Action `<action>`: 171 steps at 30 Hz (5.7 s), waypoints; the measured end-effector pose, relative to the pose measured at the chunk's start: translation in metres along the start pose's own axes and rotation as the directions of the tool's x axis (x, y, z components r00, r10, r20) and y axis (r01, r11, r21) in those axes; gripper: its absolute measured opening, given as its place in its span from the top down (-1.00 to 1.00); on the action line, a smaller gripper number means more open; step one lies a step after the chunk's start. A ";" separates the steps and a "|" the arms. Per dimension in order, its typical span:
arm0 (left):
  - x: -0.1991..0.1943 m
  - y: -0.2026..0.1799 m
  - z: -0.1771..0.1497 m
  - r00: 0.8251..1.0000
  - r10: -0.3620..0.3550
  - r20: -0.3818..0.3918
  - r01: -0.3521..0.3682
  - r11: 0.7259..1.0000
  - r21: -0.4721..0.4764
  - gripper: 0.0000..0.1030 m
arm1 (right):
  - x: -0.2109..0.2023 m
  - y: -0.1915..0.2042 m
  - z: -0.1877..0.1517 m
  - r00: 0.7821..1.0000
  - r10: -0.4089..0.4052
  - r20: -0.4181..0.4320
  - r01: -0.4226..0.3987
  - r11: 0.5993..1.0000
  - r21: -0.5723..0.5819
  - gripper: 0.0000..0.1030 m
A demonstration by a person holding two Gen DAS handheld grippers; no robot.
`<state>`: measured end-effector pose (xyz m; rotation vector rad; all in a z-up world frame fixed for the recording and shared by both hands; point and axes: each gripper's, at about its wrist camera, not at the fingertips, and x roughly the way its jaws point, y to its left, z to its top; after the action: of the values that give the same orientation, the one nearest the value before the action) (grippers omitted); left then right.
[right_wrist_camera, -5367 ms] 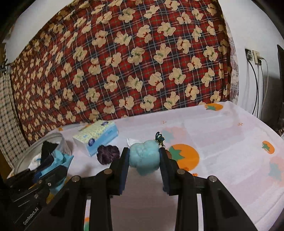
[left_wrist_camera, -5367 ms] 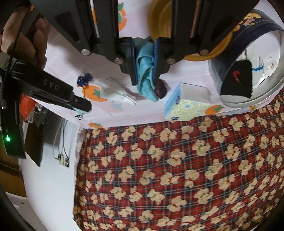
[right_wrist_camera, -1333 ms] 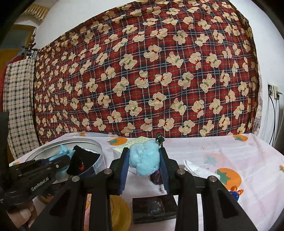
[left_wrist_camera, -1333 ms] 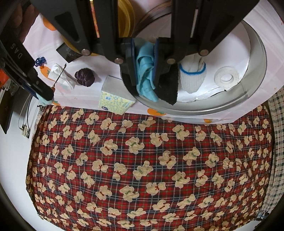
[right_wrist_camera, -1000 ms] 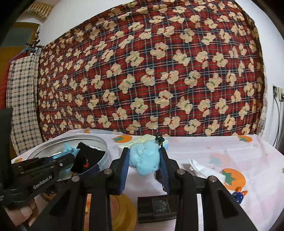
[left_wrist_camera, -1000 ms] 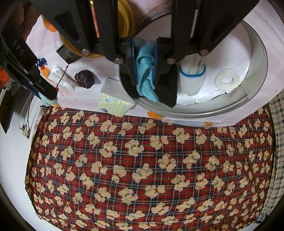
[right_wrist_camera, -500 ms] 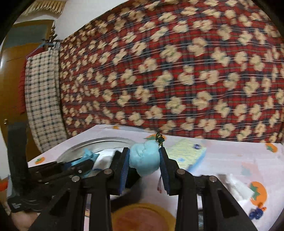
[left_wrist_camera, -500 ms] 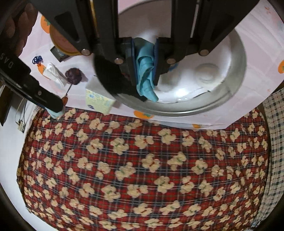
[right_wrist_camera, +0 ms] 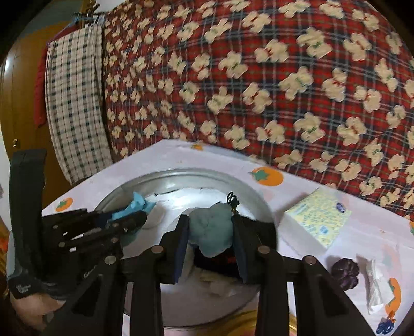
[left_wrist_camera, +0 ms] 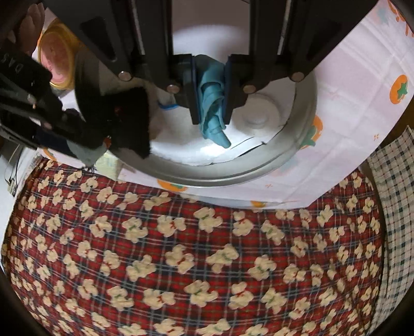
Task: Organize soft objects
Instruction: 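Drop the blue cloth in the tin with the left tool while the right tool releases the ball, then move the right tool down to the black square case on the table, then grasp the black square case with the right tool and lift it, then grasp the blue knotted toy with the left tool while the right tool holds the black case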
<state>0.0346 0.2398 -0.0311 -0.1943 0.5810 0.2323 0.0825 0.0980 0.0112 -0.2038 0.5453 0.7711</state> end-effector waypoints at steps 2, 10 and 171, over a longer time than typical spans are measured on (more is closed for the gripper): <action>0.003 0.008 0.000 1.000 0.000 -0.015 0.000 1.000 -0.015 0.74 | 0.004 0.003 -0.001 1.000 -0.001 -0.012 0.001 1.000 -0.011 0.31; 0.009 0.013 0.001 0.999 -0.013 -0.043 0.012 1.000 -0.016 0.54 | 0.018 0.005 0.001 0.993 0.092 -0.076 -0.091 0.996 0.019 0.18; 0.058 -0.413 -0.079 0.916 -0.234 -0.325 0.367 0.816 0.448 0.05 | -0.169 -0.341 -0.171 0.806 -0.566 -0.172 0.565 0.649 0.509 -0.57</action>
<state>0.1525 -0.1653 -0.0804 0.1963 0.8388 -0.2668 0.1572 -0.3077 -0.0499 0.1580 0.6311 -0.0251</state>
